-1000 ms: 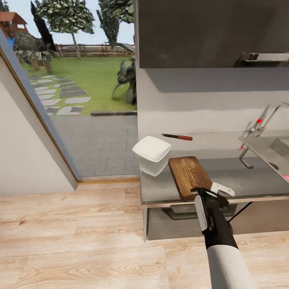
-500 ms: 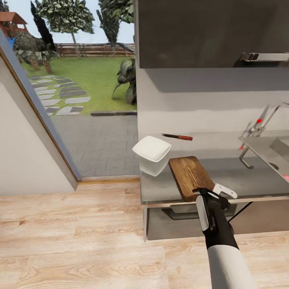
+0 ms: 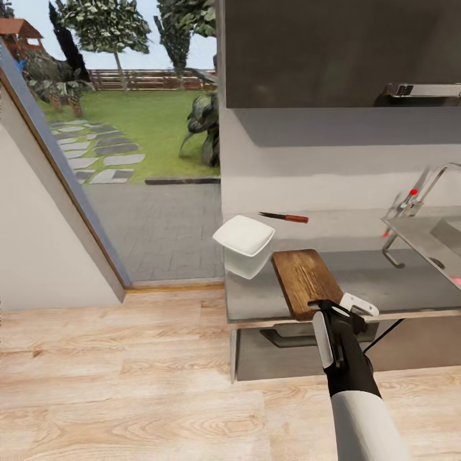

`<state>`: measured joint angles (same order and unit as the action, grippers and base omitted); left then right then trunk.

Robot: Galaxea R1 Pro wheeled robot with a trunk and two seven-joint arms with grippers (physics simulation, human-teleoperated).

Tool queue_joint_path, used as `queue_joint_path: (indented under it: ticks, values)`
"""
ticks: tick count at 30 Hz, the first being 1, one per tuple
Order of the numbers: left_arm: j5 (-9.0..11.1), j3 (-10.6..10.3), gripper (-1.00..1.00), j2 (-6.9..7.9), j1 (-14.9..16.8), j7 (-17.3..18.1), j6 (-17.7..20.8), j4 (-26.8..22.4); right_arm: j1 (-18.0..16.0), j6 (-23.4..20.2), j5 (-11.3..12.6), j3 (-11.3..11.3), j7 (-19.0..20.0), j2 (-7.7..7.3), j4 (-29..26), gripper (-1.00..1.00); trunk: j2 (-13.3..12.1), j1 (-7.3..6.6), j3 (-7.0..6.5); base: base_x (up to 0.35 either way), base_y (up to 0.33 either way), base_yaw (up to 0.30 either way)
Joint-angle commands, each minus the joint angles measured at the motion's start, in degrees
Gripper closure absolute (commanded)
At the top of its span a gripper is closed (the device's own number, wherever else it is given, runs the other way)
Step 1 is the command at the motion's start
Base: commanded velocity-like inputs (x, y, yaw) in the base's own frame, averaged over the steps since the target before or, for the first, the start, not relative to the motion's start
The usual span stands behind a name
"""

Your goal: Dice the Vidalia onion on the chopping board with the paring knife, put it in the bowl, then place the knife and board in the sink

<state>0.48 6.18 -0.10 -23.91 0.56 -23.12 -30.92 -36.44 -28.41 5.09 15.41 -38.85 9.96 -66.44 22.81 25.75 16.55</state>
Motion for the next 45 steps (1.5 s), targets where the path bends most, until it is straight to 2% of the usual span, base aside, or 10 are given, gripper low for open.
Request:
queue_joint_path:
  ticks: [1,4,5,26,27,45]
  values:
    - [0.04,0.06,-1.0,0.0,-0.01,0.06,-0.06,-0.09,-0.03,-0.45,0.72,0.02,-0.26,0.03,-0.11,-1.0,0.1,0.03,0.1,-0.044,0.04,0.0]
    - [0.04,0.06,-1.0,0.0,-0.01,0.06,-0.07,-0.1,-0.03,-0.76,0.75,-0.01,-0.26,0.03,-0.15,-1.0,0.1,0.03,0.1,-0.026,0.023,0.0]
    - [0.04,0.06,-1.0,0.01,-0.02,0.06,-0.08,-0.1,-0.03,-3.15,0.78,-0.01,-0.26,0.03,-0.16,-1.0,0.1,0.03,0.1,-0.012,0.011,0.0]
    - [0.04,0.06,-1.0,0.01,-0.01,0.06,-0.09,-0.1,-0.03,-3.21,0.84,-0.09,-0.26,0.03,-0.18,-1.0,0.1,0.03,0.1,-0.001,0.001,0.0]
    - [0.04,0.06,-1.0,0.01,-0.01,0.06,-0.09,-0.1,-0.03,-3.22,0.85,-0.09,-0.26,0.03,-0.18,1.0,0.1,0.03,0.1,0.0,0.0,0.0]
    - [0.04,0.06,-1.0,0.01,-0.01,0.06,-0.04,-0.03,-0.03,-3.23,0.87,-0.07,-0.34,0.03,-0.31,1.0,0.1,0.03,0.1,0.0,0.0,0.0]
